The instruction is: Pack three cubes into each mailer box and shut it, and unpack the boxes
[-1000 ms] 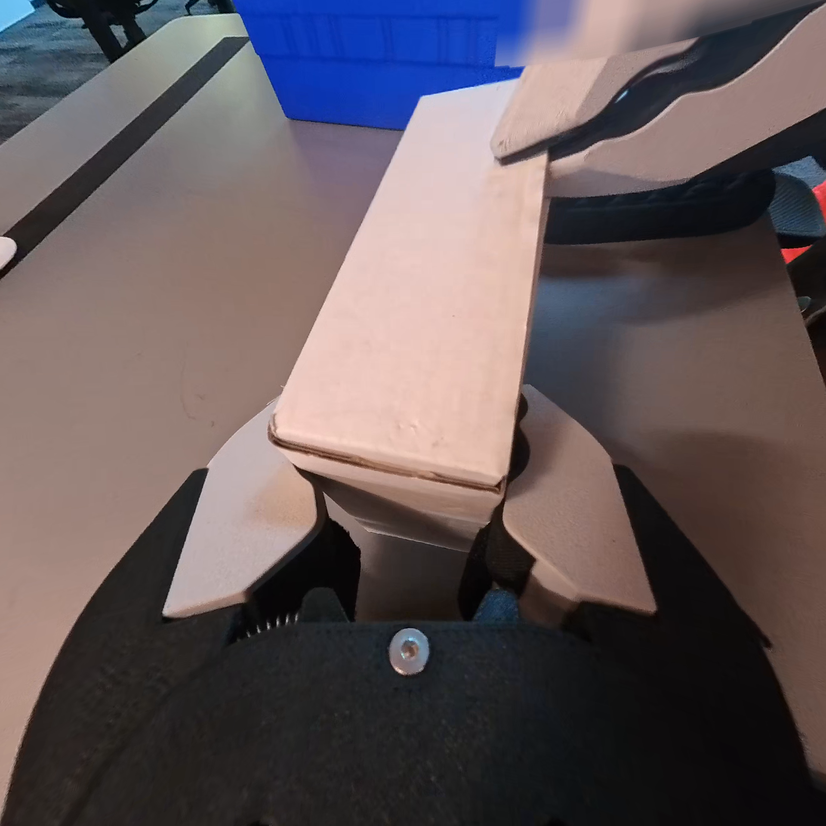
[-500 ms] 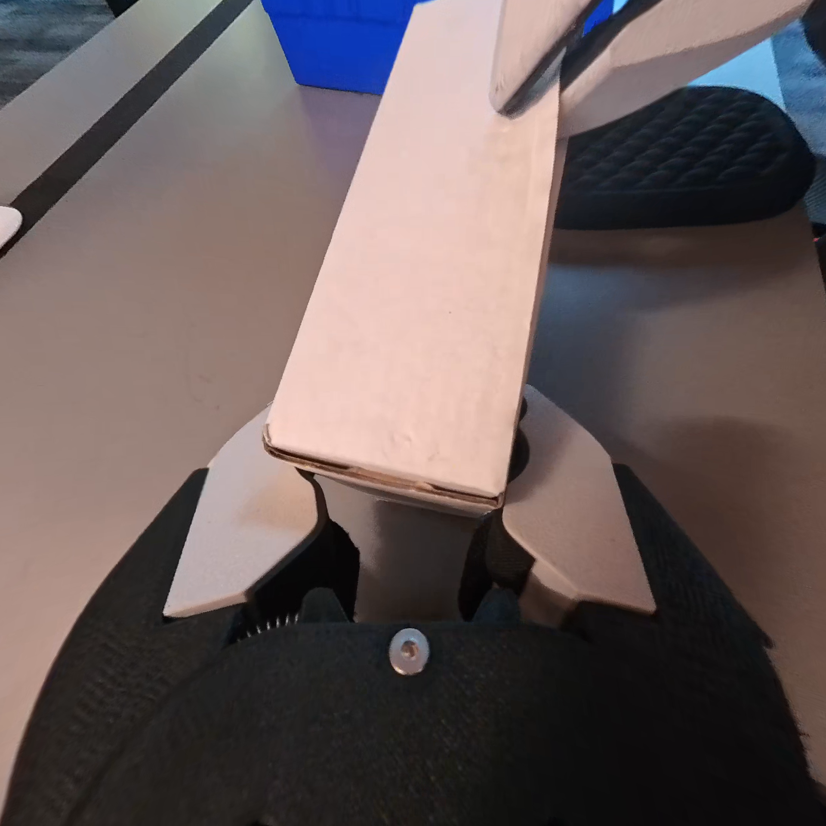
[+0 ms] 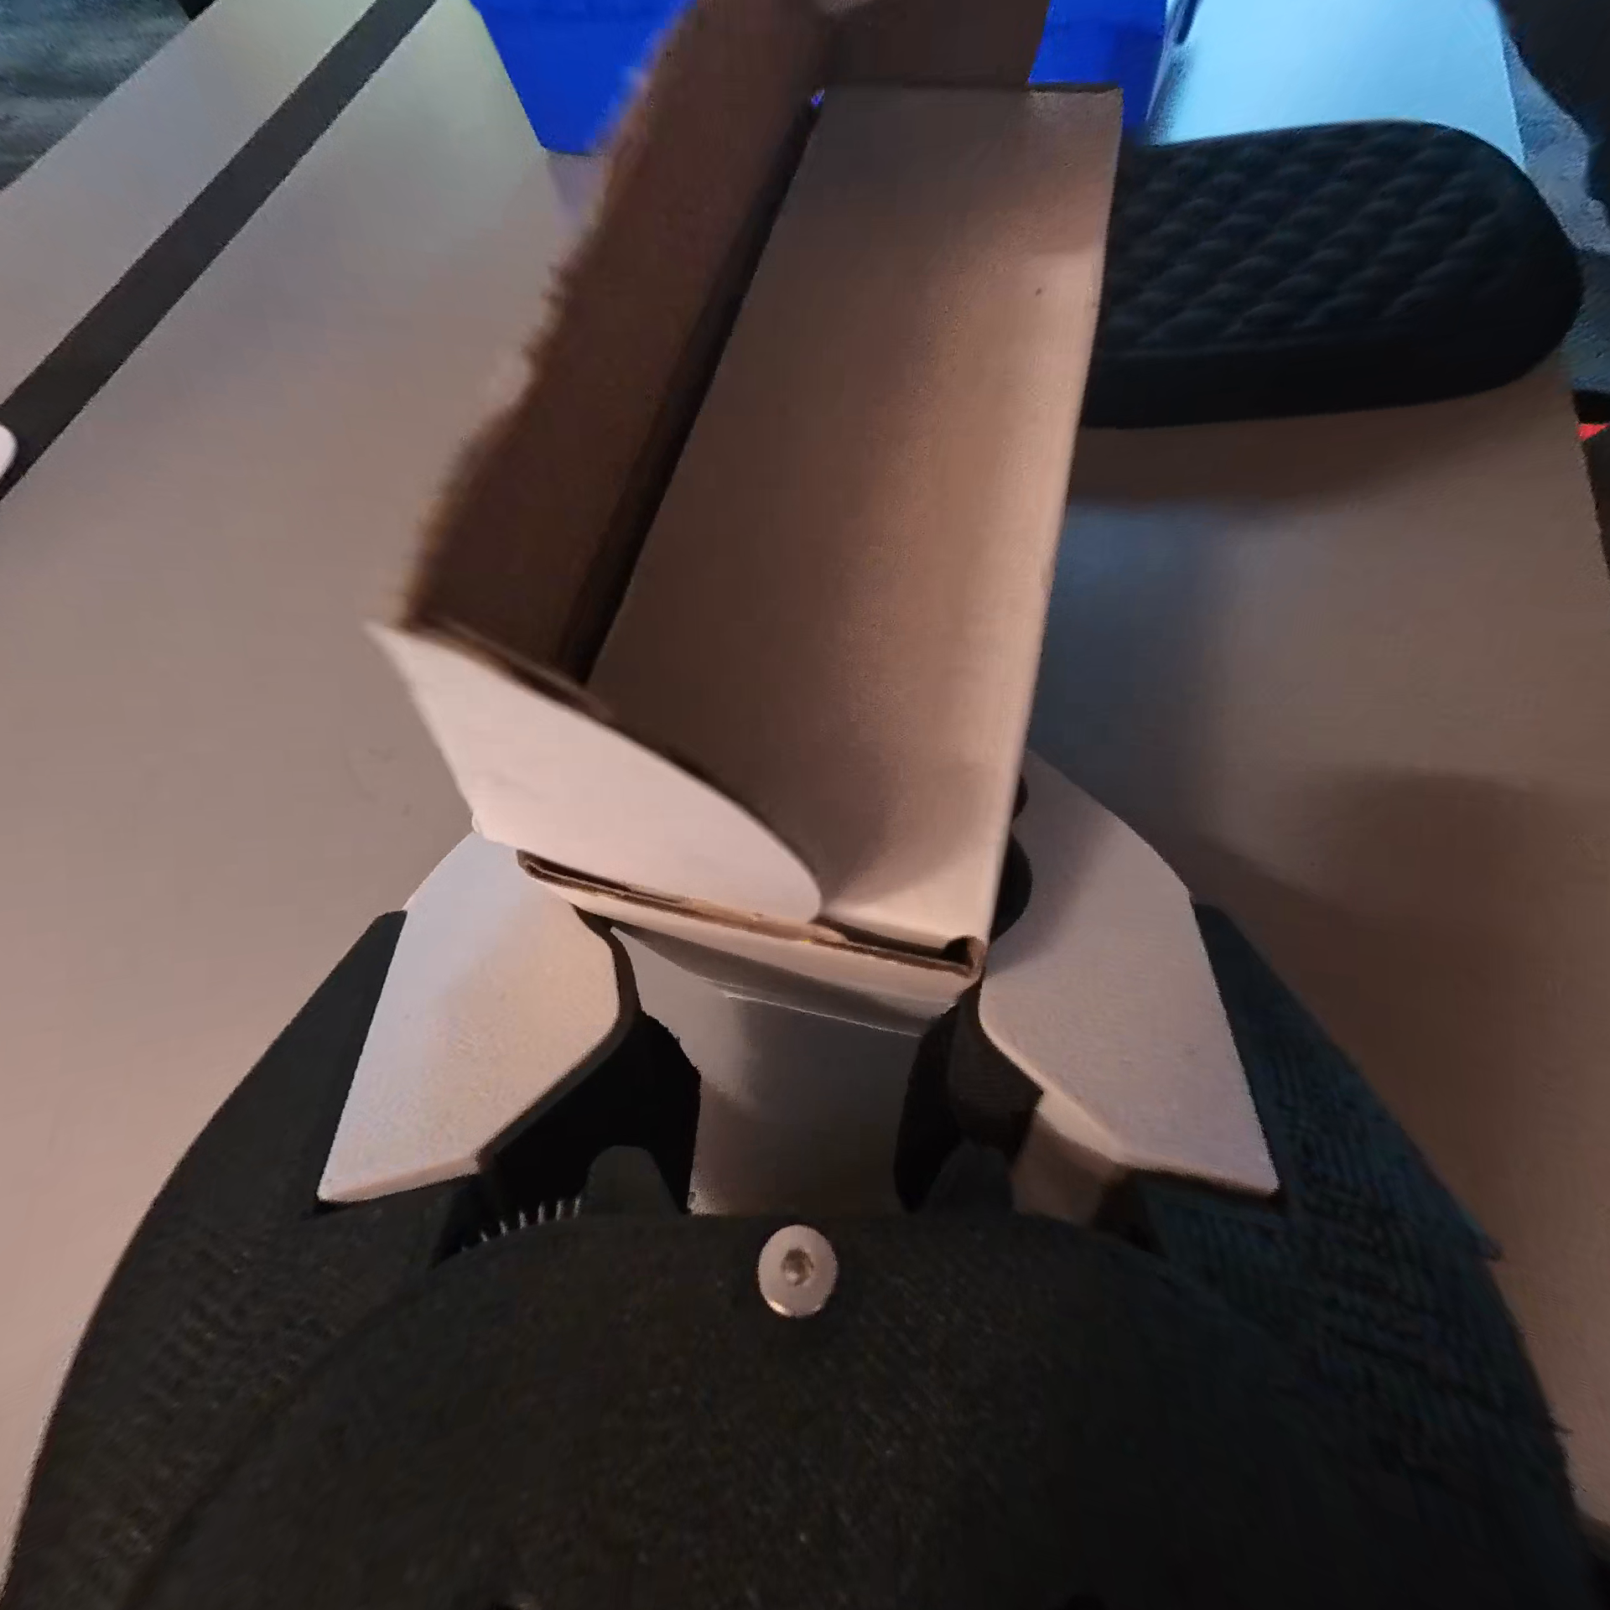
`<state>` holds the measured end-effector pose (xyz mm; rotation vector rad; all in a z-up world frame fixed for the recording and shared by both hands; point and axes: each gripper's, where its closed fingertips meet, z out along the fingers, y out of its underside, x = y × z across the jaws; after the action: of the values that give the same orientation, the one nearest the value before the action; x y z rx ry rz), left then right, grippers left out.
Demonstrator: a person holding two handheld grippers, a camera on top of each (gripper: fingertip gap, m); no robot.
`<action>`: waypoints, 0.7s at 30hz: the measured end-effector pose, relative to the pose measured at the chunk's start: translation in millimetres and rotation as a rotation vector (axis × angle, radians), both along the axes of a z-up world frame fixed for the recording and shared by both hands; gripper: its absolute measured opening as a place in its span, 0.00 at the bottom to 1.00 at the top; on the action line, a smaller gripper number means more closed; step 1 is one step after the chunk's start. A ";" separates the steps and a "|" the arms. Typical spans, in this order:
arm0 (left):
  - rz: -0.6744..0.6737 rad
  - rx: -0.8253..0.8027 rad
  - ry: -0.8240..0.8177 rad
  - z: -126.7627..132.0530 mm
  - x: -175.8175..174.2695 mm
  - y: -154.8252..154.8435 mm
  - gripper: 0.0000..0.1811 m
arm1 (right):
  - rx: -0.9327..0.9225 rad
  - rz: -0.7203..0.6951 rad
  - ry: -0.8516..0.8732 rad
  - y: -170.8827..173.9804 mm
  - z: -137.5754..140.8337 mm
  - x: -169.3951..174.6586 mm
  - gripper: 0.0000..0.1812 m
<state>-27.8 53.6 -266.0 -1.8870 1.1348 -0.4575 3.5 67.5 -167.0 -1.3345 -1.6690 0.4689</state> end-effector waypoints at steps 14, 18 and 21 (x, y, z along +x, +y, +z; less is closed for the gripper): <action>0.003 0.002 -0.002 0.0 0.2 1.7 0.47 | -0.605 0.170 -0.292 38.0 -6.9 -10.5 0.03; 0.006 0.006 -0.007 0.3 -0.2 2.2 0.47 | -0.733 0.259 -0.331 46.3 -16.8 -15.2 0.03; 0.008 0.018 -0.018 1.3 0.6 3.6 0.48 | -0.813 0.313 -0.323 47.4 -19.1 -14.7 0.03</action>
<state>-27.2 57.2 -264.7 -1.8681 1.1152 -0.4577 -11.2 114.9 -186.1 -1.7873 -2.0674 1.2707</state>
